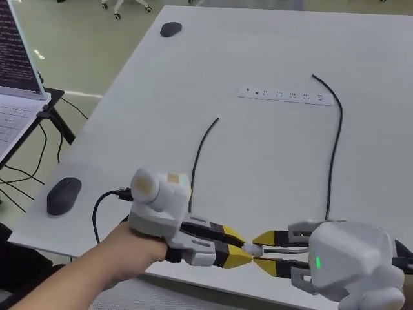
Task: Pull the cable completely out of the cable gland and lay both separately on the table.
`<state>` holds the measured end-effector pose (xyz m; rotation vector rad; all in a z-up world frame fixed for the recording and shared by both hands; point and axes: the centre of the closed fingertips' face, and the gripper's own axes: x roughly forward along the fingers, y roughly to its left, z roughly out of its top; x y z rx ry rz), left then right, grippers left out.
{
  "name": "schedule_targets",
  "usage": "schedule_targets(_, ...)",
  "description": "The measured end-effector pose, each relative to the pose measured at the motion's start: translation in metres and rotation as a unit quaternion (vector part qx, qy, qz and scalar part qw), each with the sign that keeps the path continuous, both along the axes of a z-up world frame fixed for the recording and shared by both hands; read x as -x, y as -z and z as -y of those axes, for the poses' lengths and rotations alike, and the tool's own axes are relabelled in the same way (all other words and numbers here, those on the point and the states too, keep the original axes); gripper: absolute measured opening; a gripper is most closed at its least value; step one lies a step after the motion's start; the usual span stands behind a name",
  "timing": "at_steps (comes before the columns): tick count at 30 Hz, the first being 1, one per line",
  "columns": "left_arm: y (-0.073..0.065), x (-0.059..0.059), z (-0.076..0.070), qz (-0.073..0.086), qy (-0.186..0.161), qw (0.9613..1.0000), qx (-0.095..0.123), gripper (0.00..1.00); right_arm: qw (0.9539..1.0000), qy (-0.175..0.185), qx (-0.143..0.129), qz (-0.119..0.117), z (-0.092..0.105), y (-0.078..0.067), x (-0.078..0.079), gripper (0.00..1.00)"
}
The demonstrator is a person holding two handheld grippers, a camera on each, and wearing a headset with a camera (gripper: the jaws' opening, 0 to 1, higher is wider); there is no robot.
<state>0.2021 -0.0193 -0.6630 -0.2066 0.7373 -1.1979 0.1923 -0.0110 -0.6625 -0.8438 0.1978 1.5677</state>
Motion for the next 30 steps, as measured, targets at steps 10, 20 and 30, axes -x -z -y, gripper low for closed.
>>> schedule_targets(10,-0.004,0.002,0.000,0.015,0.010,0.9997,-0.013,0.15,0.9817,0.047,-0.045,-0.179,0.004,-0.017,-0.001,0.17)
schedule_targets(20,-0.023,0.000,0.006,0.035,0.016,0.9992,-0.005,0.15,0.8521,0.130,-0.079,-0.501,0.010,-0.041,-0.026,0.16)
schedule_targets(30,-0.016,-0.004,0.008,0.074,0.038,0.9960,-0.033,0.15,0.8383,0.106,-0.048,-0.533,0.018,-0.026,-0.013,0.18)
